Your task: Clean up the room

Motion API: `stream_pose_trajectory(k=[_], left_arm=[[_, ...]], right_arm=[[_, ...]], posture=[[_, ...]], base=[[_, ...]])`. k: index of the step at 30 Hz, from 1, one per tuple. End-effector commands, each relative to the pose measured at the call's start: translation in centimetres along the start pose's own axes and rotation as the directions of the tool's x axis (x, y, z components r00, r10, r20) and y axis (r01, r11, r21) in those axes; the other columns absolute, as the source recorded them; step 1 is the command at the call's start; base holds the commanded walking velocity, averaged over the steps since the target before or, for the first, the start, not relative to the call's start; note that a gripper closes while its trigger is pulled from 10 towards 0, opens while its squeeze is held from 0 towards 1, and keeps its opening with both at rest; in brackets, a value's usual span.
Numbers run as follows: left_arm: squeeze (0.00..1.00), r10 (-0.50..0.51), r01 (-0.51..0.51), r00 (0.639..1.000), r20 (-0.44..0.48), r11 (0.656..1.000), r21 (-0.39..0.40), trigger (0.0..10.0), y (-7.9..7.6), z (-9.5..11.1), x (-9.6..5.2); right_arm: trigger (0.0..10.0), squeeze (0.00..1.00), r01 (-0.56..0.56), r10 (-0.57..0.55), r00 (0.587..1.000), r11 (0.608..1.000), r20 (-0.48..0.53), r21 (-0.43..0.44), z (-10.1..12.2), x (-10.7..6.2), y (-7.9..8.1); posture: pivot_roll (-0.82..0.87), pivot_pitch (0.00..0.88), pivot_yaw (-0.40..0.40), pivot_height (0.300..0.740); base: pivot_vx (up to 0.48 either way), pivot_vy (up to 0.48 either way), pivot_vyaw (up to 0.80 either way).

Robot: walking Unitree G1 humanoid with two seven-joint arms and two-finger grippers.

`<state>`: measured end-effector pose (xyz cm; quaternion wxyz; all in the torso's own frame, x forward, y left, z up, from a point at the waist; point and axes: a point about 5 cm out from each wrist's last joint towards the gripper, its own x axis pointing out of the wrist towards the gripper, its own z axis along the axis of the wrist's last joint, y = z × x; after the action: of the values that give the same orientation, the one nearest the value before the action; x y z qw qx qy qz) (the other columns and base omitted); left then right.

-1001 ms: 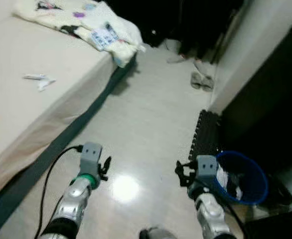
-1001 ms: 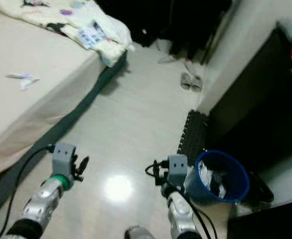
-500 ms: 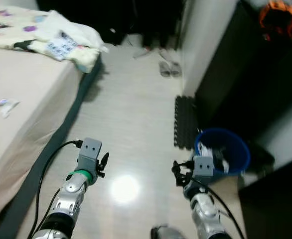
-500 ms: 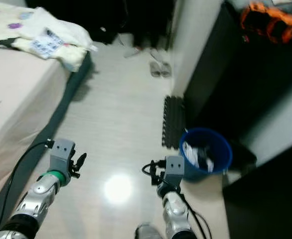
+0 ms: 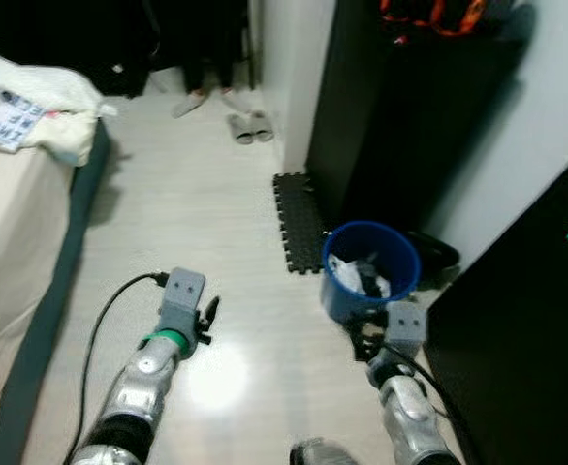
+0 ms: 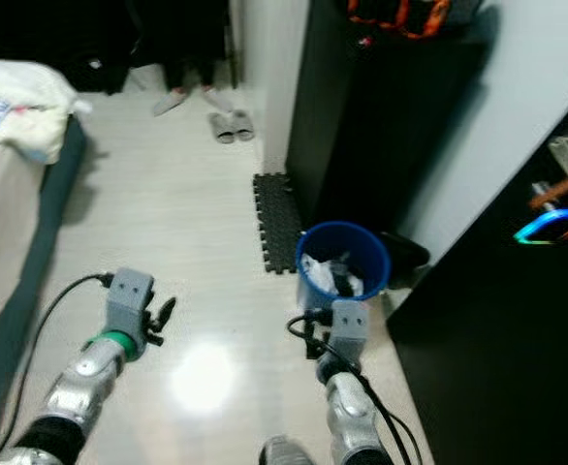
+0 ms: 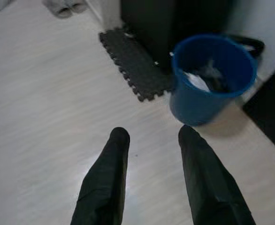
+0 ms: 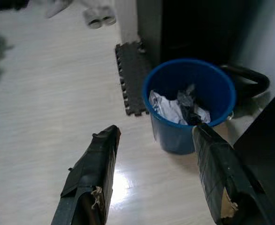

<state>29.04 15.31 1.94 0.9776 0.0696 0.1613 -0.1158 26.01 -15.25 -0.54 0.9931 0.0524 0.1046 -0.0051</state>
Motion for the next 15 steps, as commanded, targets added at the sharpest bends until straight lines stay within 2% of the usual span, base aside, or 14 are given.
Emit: stream_pose_trajectory(k=[1,7,15], left_arm=[[0.00,0.014,-0.014,0.999,-0.031,1.000,-0.001,10.0,0.30,-0.87,-0.35],[0.00,0.040,-0.040,0.999,-0.015,0.999,0.008,10.0,0.46,-0.75,-0.35],[0.00,0.049,-0.049,0.999,-0.013,0.999,0.004,10.0,0.33,-0.64,-0.19]], right_arm=[[10.0,0.00,0.004,-0.004,0.999,1.000,-0.033,0.012,-0.89,-0.57,0.07],[10.0,0.00,0.002,-0.003,1.000,1.000,-0.025,-0.005,-0.76,-0.52,0.03],[10.0,0.00,-0.016,0.016,1.000,1.000,-0.014,-0.013,-0.55,-0.43,0.16]], posture=[[0.05,0.000,0.046,0.740],[0.05,0.000,0.042,0.740],[0.05,0.000,0.033,0.740]], base=[[0.000,0.000,-0.80],[0.253,0.000,-0.80],[0.454,0.000,0.00]])
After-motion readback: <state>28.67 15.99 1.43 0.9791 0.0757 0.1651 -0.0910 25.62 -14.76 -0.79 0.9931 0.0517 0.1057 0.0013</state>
